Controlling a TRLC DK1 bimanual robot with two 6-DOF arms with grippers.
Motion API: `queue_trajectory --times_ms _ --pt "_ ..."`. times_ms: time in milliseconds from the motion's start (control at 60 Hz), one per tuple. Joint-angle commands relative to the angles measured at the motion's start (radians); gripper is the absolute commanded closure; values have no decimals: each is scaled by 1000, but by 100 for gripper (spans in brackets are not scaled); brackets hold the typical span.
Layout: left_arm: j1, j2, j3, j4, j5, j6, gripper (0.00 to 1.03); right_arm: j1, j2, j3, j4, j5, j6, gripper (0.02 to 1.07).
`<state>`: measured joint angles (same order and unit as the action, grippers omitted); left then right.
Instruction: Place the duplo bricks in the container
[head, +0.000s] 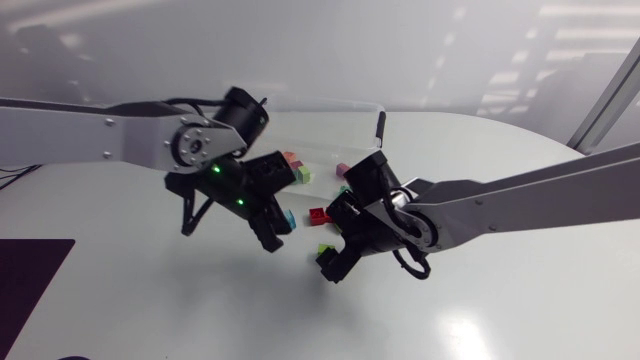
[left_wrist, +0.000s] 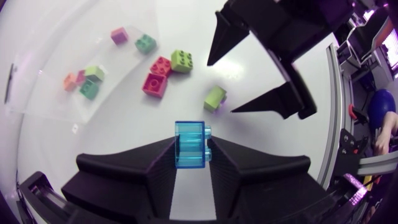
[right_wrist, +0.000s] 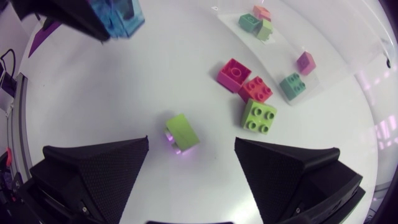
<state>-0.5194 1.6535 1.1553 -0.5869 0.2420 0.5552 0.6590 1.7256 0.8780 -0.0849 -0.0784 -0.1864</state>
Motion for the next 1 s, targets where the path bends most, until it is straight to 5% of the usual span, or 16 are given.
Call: queue_trajectory --times_ms 0,200,467,600,933,983 --pt "38 -72 -6 -28 26 25 86 13 48 47 2 0 -28 12" --pt "113 -113 116 -30 49 -11 86 11 135 124 -49 -17 -48 25" --pt "170 -4 276 141 62 -163 85 7 177 200 -193 -29 -59 54" --pt "174 94 369 200 60 -224 85 7 190 208 -205 -32 -64 86" --pt "179 347 615 265 -23 -334 83 -4 -55 141 -331 -32 -54 92" --pt "179 387 652 265 -32 -345 75 -15 -104 144 -354 -31 -51 92"
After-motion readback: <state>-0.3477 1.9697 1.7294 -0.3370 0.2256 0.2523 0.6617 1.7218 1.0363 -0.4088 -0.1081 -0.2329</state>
